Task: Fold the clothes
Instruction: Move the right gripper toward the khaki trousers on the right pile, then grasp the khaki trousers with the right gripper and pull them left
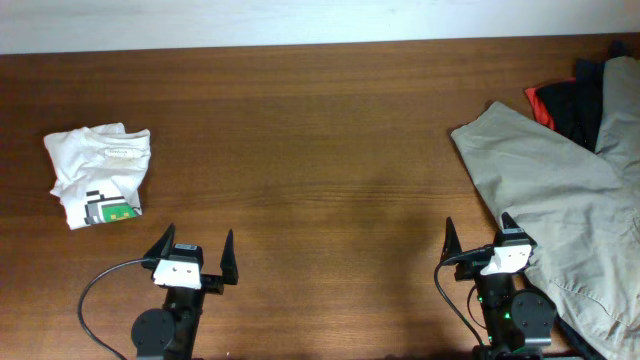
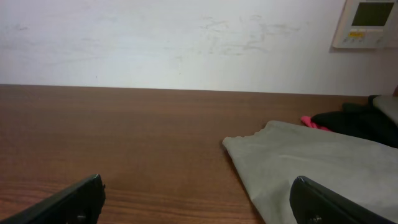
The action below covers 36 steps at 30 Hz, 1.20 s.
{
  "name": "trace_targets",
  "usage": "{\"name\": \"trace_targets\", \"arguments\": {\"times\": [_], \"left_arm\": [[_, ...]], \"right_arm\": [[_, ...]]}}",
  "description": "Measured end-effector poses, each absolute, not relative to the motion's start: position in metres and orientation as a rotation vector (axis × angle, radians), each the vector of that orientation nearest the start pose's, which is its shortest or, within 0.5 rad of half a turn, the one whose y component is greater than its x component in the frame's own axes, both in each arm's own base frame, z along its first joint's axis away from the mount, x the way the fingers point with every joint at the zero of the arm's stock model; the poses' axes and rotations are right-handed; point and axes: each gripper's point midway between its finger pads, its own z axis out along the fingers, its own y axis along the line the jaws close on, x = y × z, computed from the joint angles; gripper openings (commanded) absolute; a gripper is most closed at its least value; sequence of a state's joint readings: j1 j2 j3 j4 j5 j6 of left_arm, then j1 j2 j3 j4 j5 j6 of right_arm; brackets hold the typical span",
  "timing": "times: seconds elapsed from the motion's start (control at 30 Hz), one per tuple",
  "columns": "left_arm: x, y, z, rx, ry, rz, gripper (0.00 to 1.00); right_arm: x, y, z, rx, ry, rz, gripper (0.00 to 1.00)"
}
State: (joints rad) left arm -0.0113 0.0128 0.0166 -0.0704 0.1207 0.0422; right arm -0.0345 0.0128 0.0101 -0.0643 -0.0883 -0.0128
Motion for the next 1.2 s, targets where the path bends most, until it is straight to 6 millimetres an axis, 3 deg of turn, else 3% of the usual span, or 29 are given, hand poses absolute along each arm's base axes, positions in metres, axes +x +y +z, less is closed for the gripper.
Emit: {"name": "trace_targets", "arguments": {"times": [0.27,0.3,0.33,0.37,0.47,0.6,0.67,0.7,0.77,0.9,0.93,1.03,1.2], "left_arm": [[0.244,-0.024,0.156,0.136,1.677,-0.080,0.99],[0.243,-0.024,0.156,0.136,1.706,-0.082,0.99],[0.242,-0.024,0.162,0.136,1.739,-0.087,0.99],[0.243,-0.024,0.173,0.136,1.757,-0.088,0.99],[0.257,-0.024,0.211,0.132,1.877,-0.099,0.99],[0.285,-0.025,0.208,0.125,2.143,-0.118,0.99],[0.285,-0.025,0.196,0.121,2.328,-0.133,0.99],[0.295,-0.025,0.197,0.119,2.379,-0.136,0.99],[0.298,-0.025,0.191,0.117,2.427,-0.140,0.99],[0.298,-0.025,0.179,0.115,2.477,-0.144,0.99],[0.298,-0.025,0.179,0.115,2.477,-0.143,0.99],[0.297,-0.025,0.178,0.115,2.480,-0.144,0.99],[0.297,-0.025,0.179,0.115,2.479,-0.144,0.99]], "right_arm": [[0.242,0.015,0.159,0.022,1.688,0.170,0.99],[0.240,0.015,0.165,0.029,1.699,0.175,0.99],[0.238,0.015,0.186,0.033,1.690,0.180,0.99],[0.237,0.015,0.192,0.037,1.704,0.183,0.99],[0.248,0.014,0.214,0.059,1.879,0.185,0.99],[0.281,0.013,0.218,0.019,2.242,0.151,0.99],[0.296,0.013,0.210,0.006,2.406,0.151,0.99],[0.312,0.012,0.206,0.004,2.459,0.152,0.99],[0.328,0.006,0.190,0.017,2.508,0.111,0.99],[0.359,-0.026,0.108,0.068,2.699,-0.120,0.98],[0.365,-0.029,0.082,0.072,2.752,-0.149,0.94],[0.379,-0.034,0.037,0.073,2.803,-0.186,0.81],[0.411,-0.048,0.021,0.098,2.710,-0.290,0.71]]}}
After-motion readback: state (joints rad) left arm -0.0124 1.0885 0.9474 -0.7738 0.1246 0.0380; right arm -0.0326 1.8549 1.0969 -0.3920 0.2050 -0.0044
